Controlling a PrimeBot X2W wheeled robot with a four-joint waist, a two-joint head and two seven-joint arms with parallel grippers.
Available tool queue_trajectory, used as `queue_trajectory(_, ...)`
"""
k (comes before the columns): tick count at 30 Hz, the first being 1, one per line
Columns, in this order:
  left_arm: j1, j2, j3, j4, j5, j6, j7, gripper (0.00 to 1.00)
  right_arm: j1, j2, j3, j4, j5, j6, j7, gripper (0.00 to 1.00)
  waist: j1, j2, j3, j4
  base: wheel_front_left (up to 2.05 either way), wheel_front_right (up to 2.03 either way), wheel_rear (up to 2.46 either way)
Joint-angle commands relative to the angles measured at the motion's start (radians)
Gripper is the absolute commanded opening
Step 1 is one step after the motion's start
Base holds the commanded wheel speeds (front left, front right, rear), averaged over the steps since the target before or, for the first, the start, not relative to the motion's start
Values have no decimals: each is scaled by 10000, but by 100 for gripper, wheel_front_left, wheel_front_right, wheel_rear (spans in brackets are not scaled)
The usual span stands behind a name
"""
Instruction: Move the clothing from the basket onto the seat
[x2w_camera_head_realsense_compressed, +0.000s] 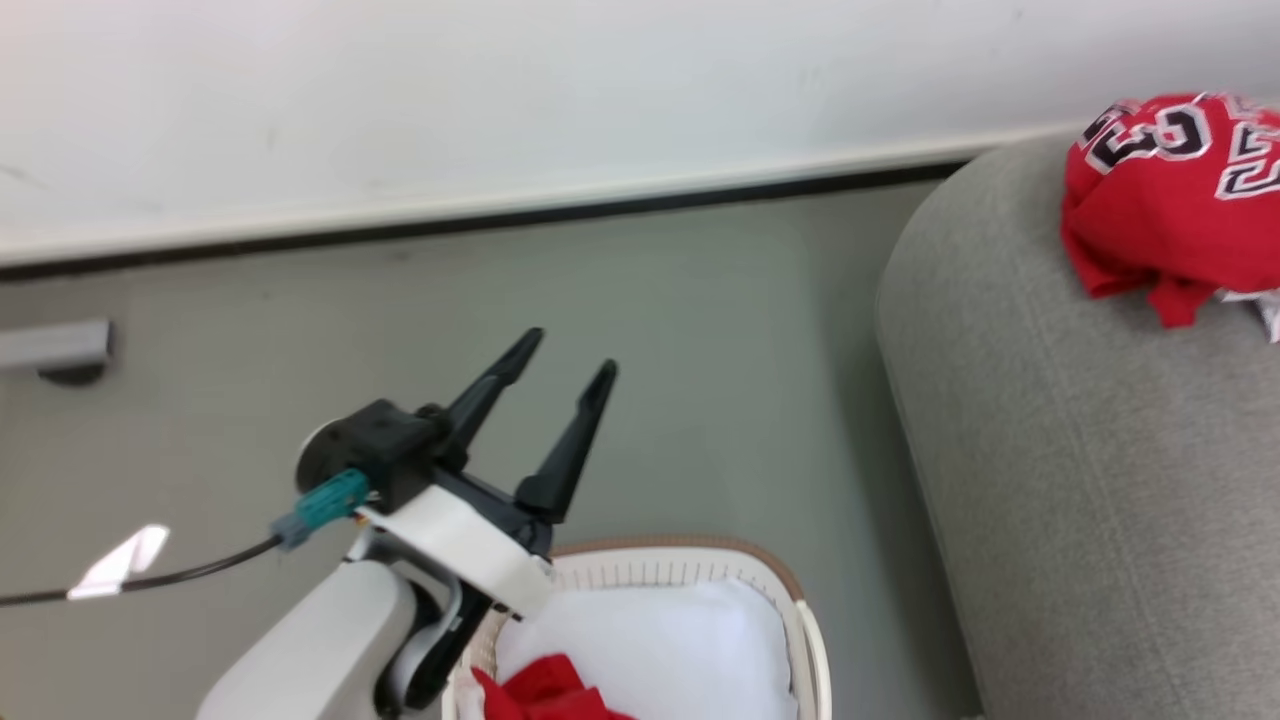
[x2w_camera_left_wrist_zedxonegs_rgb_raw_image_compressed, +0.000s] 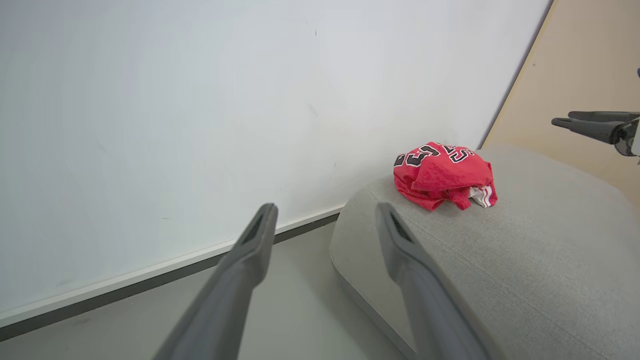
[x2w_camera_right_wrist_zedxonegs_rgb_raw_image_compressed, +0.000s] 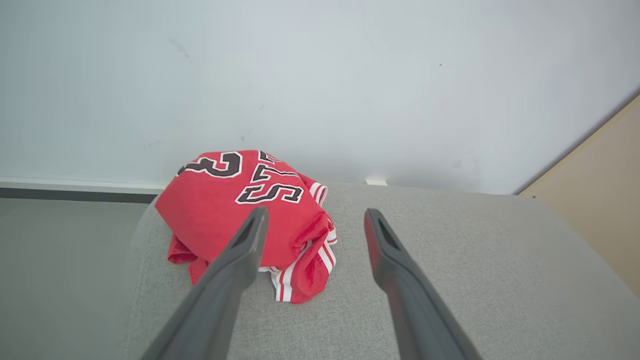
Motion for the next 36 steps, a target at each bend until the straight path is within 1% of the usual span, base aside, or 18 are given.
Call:
queue_trajectory(1,208,104,108,-48,-182,84,-63,100,229,-28,35,-228,221,-22,-114,100,1,0,-535,-36,0,0,0)
queue_trajectory(7,868,338,949,-88,-542,609,-157,100,888,170,172,-1750,904,-22,-1082,100,1,0,-1348,155,0,0,0)
queue_trajectory(10,1314,501,1485,-157,-754,914,-211,100,1306,504,52,-2326,1179,-22,-1410,100,1,0,-1620,220,0,0,0)
queue_trajectory(12,1644,618,1829,-243,-834,1118,-233,100,1623,821,0,-2699,1259,-22,-1620,100,1,0,-1757,251,0,0,0)
queue_trajectory(16,2343,719,2479,-457,-749,1529,-236,100,2545,1704,49,-3351,1418,-22,-2065,100,1,0,-1922,336,0,0,0)
queue_trajectory(19,2880,597,2845,-685,-551,1712,-235,100,3332,2233,72,-3744,1394,-22,-2509,100,1,0,-1985,371,0,0,0)
queue_trajectory(22,3500,334,3304,-766,-486,1736,-235,100,4110,2860,231,-3980,1260,-22,-3092,100,1,0,-2085,307,0,0,0)
queue_trajectory(27,4604,-265,4327,-812,106,1612,-231,100,5178,3573,850,-3785,1254,-22,-3956,100,1,0,-2271,96,0,0,0)
queue_trajectory(28,4604,-265,4327,-812,106,1612,-231,100,5178,3573,850,-3785,1254,-22,-3956,100,1,0,-2271,96,0,0,0)
queue_trajectory(29,5000,-471,4719,-866,388,1495,-231,100,5464,3747,1070,-3601,1266,-22,-4269,100,1,0,-2299,53,0,0,0)
queue_trajectory(31,5308,-708,5120,-939,742,1394,-232,100,5666,3921,1333,-3397,1282,-22,-4480,100,1,0,-2300,13,0,0,0)
queue_trajectory(32,5308,-708,5120,-939,742,1394,-232,100,5666,3921,1333,-3397,1282,-22,-4480,100,1,0,-2300,13,0,0,0)
queue_trajectory(36,5836,-1090,5814,-1036,1423,1117,-232,100,5795,4275,1836,-2970,1175,-22,-4756,100,1,0,-2247,-69,0,0,0)
